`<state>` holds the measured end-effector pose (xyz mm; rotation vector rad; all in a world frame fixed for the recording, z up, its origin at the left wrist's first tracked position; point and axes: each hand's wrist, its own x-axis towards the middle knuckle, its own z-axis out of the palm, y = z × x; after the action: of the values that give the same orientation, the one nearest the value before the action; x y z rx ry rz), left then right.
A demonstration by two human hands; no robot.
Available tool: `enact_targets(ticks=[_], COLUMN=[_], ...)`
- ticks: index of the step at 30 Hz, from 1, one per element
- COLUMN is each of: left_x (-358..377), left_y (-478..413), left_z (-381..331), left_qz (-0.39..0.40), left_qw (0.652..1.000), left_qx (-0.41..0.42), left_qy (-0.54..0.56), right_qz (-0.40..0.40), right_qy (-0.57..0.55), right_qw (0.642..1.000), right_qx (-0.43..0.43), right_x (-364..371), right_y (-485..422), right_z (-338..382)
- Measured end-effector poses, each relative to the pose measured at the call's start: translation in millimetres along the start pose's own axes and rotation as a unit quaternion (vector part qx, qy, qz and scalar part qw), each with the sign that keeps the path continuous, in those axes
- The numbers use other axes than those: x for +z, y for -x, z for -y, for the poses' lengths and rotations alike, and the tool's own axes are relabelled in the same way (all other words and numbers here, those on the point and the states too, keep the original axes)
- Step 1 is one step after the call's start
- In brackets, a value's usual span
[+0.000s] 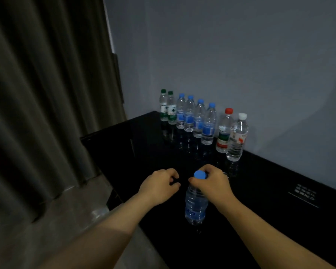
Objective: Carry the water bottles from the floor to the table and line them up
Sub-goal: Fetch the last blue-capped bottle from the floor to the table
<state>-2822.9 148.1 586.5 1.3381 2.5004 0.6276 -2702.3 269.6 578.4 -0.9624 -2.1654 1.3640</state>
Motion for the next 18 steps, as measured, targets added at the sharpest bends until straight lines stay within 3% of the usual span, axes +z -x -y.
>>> enact_targets(ticks=[11,18], left_x=[-18.5,4.1], left_y=[-160.2,-216.2], left_z=[30.0,0.0], left_qz=[0.102,0.121], left_qw=[0.985,0.972], left_qx=[0.137,0.200], left_qy=[0.011,0.011], right_qz=[-0.207,-0.271], right_qy=[-0.011,-0.002], right_qw=[0.973,0.952], right_qx=[0.106,0.144], right_x=[10.6,-21.1], right_y=[-98.3,-127.1], right_z=[-0.3,-15.7])
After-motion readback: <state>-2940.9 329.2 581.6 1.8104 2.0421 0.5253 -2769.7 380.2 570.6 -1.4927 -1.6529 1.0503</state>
